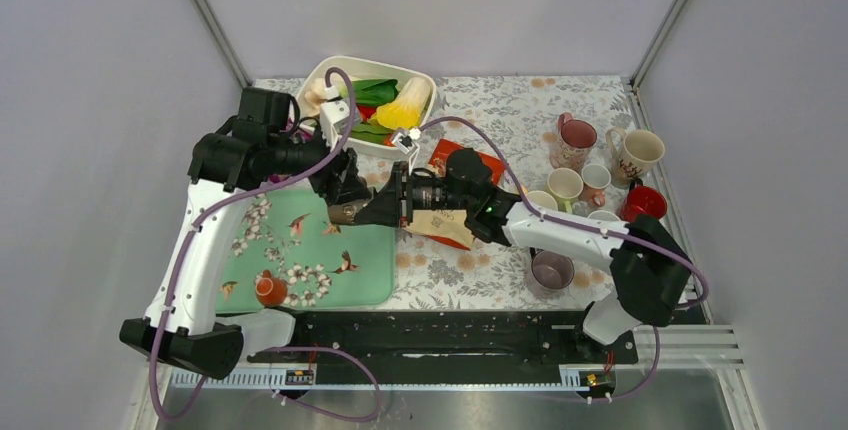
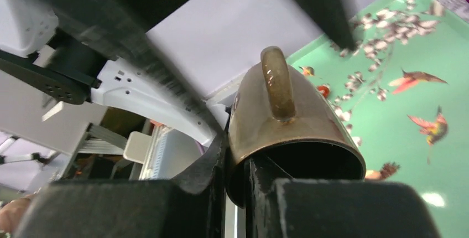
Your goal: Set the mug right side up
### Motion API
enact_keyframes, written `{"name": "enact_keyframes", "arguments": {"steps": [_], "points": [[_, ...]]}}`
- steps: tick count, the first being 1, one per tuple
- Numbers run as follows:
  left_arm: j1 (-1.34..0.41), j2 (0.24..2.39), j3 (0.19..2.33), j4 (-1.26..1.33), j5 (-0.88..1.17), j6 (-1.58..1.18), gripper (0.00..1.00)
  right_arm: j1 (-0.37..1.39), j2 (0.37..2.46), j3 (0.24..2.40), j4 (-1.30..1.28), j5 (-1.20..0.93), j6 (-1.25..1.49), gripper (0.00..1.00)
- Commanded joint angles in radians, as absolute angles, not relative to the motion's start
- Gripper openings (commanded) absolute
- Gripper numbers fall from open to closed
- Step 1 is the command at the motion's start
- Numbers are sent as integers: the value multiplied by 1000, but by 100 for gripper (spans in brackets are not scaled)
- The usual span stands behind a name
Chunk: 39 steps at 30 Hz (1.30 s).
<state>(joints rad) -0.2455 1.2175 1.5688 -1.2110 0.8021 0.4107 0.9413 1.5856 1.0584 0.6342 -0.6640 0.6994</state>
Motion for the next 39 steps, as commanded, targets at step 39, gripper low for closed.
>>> {"name": "enact_keyframes", "arguments": {"steps": [39], "points": [[-206,925,955,-811,321,492,99,-537,1248,1157,-969,41,158,0]]}}
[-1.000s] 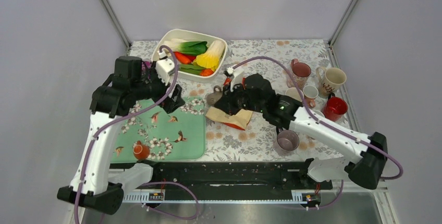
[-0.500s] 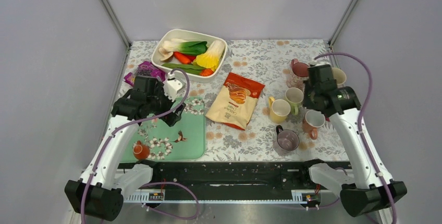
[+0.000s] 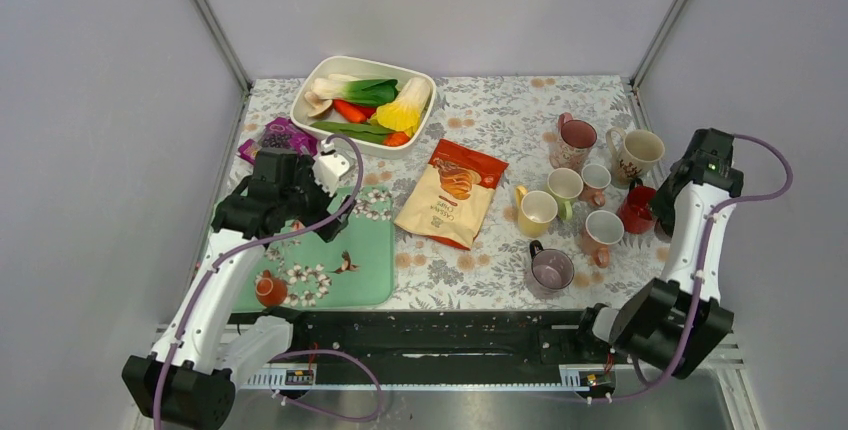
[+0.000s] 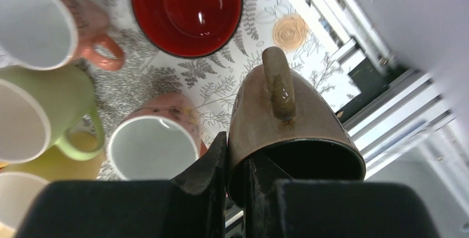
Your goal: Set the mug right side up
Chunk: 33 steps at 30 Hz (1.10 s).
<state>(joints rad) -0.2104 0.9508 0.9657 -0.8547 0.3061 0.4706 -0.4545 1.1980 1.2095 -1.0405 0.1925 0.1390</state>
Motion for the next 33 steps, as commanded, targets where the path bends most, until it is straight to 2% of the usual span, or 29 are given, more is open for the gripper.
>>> {"name": "enact_keyframes", "arguments": {"steps": [1,4,14,18,24,33], "points": [[-206,920,948,-806,320,494,99,-540,1265,1152,-969,64,158,0],[-206,910,938,-797,305,498,99,-570,1317,1138,-971,129,156,0],[-204,912,933,-797,296,506,99,-712,1485,1099,-960,127,198,0],[-204,911,928,-795,291,508,99,-719,1516,1113,-956,136,202,0],[-204,918,932,-793,289,509,99,-720,1558,1140,-958,110,205,17],[-202,913,923,-792,273,517,99,-720,1581,1144,-953,73,204,23]]}}
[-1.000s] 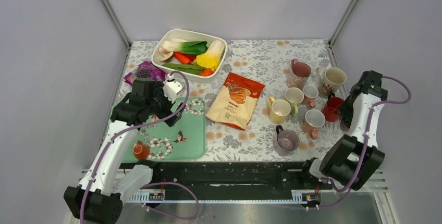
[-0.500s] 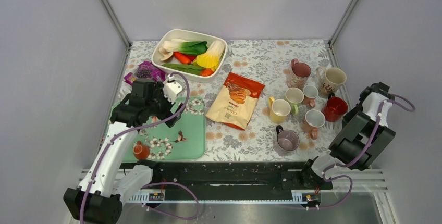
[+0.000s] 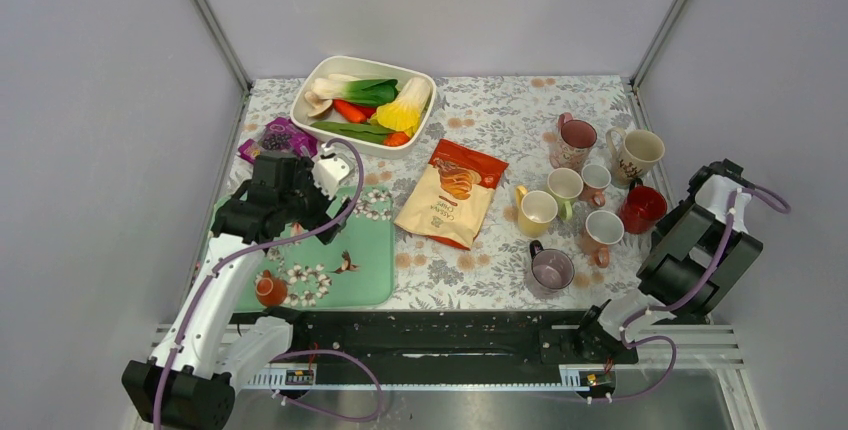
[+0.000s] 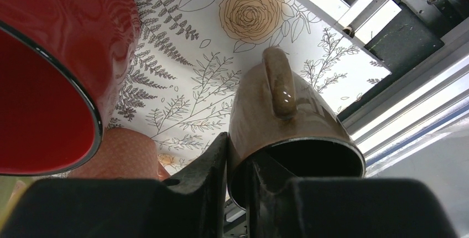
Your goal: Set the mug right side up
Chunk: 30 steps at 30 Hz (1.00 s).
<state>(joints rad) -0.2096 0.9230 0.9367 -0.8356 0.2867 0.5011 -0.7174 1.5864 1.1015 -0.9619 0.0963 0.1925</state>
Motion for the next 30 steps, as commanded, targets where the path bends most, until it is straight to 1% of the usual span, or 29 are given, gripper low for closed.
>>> {"name": "enact_keyframes", "arguments": {"steps": [1,3,6,9,12,16,18,19,20,23,24,26,30], "points": [[-202,912,922,-792,273,519,99,-719,1580,1144,-953,70,203,26],[-202,912,923,-790,274,519,99,-719,1576,1145,-954,66,202,30],[-202,910,923,-791,276,523,99,-719,1561,1153,-954,74,202,40],[-202,912,919,-790,280,526,99,-719,1540,1163,-958,87,205,45],[-202,919,912,-789,283,534,99,-720,1513,1204,-976,51,199,56],[-199,950,917,-831,300,589,99,-718,1400,1224,-962,-9,210,77],[-187,985,931,-879,321,618,99,-718,1319,1213,-934,-24,226,90],[-174,1015,940,-908,343,631,99,-719,1279,1206,-920,-18,239,95],[-156,1040,953,-940,375,645,99,-718,1246,1199,-906,-18,252,99],[-64,1134,1003,-1069,531,731,99,-704,1167,1198,-888,-65,279,99],[-31,1161,1008,-1098,540,756,99,-684,1140,1198,-881,-70,279,99],[32,1191,1004,-1119,504,794,99,-616,1088,1207,-876,-49,269,100],[189,1201,966,-1120,382,868,99,-395,1001,1234,-887,-7,254,99]]}}
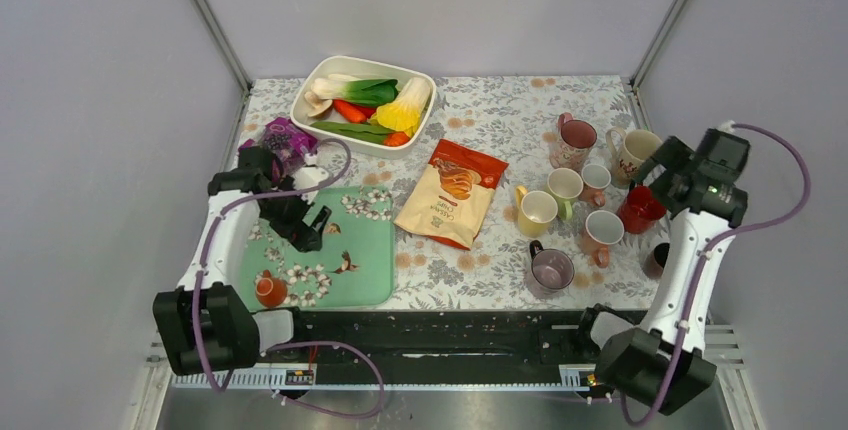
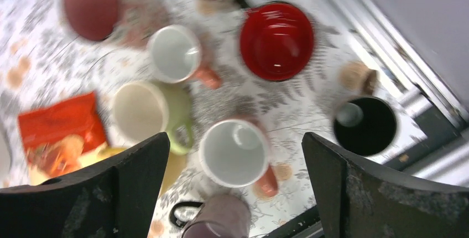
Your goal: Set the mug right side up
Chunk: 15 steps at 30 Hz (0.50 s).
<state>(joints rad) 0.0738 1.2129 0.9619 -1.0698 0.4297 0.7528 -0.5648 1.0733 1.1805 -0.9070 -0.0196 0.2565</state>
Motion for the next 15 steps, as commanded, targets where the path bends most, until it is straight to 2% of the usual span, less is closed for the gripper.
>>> {"name": "enact_keyframes", "arguments": {"steps": [1,6,15], "points": [[231,1199,952,-1120,347,888,99,-341,974,1235,-883,7,249,99],[428,1166,902,-1147,220,984,99,-170,902,1182,-837,-37,241,100],[684,1070,851,-1210,201,1102,97,74,899,1174,-838,26,197,99]]}}
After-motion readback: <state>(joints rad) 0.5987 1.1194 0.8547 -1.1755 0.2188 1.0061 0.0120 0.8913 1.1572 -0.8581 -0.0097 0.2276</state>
